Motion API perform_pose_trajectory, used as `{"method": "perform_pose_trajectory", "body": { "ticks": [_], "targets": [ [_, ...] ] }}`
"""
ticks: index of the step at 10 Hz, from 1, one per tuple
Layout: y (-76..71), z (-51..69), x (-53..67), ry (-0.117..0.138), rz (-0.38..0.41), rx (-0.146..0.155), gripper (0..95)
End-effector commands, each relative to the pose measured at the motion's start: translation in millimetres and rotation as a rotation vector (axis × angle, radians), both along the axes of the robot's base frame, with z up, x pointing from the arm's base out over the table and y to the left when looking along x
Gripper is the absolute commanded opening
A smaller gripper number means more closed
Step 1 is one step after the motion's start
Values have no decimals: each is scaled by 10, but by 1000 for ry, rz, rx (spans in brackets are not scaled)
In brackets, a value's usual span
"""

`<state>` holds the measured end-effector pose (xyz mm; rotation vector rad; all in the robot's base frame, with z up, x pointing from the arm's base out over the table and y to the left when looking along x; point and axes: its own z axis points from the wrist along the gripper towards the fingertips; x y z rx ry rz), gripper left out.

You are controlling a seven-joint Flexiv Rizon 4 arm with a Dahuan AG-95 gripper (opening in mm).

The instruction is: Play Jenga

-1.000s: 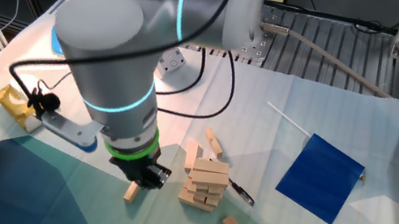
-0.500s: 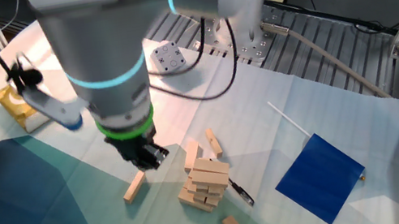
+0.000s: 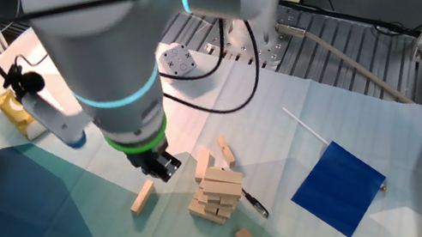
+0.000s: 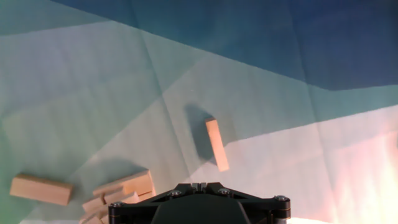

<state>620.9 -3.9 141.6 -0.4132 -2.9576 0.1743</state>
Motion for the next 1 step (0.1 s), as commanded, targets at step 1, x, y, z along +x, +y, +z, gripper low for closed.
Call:
{"method": "perform_pose_trajectory", "body": {
  "ticks": [1],
  "targets": [
    [-15, 3, -34, -9, -62, 8, 0]
  ]
}}
